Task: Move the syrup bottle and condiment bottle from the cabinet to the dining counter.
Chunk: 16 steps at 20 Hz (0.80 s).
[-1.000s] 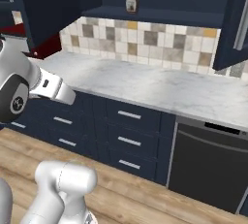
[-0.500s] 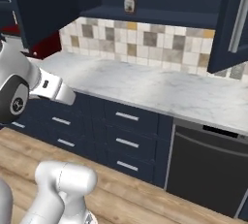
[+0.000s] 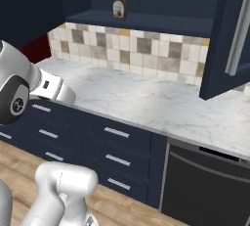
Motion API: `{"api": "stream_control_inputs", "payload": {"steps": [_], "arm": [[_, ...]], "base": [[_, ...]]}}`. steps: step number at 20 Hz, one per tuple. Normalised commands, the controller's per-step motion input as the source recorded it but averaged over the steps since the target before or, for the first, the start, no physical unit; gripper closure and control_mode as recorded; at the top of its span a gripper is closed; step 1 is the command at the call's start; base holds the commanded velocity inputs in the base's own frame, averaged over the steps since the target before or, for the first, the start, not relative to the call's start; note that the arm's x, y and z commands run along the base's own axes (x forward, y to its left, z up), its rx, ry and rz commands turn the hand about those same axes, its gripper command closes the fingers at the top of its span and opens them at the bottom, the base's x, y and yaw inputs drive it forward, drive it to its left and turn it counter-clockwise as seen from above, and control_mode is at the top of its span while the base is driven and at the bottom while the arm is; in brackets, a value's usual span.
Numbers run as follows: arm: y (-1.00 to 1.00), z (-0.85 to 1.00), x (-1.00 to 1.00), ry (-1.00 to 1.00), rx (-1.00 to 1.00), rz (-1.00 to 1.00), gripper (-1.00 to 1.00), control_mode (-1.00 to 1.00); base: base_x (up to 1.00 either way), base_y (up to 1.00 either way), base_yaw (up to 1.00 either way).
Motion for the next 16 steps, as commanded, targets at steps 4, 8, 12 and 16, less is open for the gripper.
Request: {"api": "stream_control_inputs", "payload": {"steps": [4,8,12,16], "arm": [[0.0,0.0,0.0,0.0,0.0,0.0,-1.0,1.0],[0.0,0.0,0.0,0.0,0.0,0.0,-1.0,1.0],[0.0,0.0,0.0,0.0,0.0,0.0,-1.0,1.0],[0.0,0.0,0.0,0.0,0.0,0.0,-1.0,1.0]], "base": [[0.49,-0.31,0.04],[0.19,-0.39,0.11],[0.13,-0.47,0.2],[0.26,-0.39,0.17]]}}
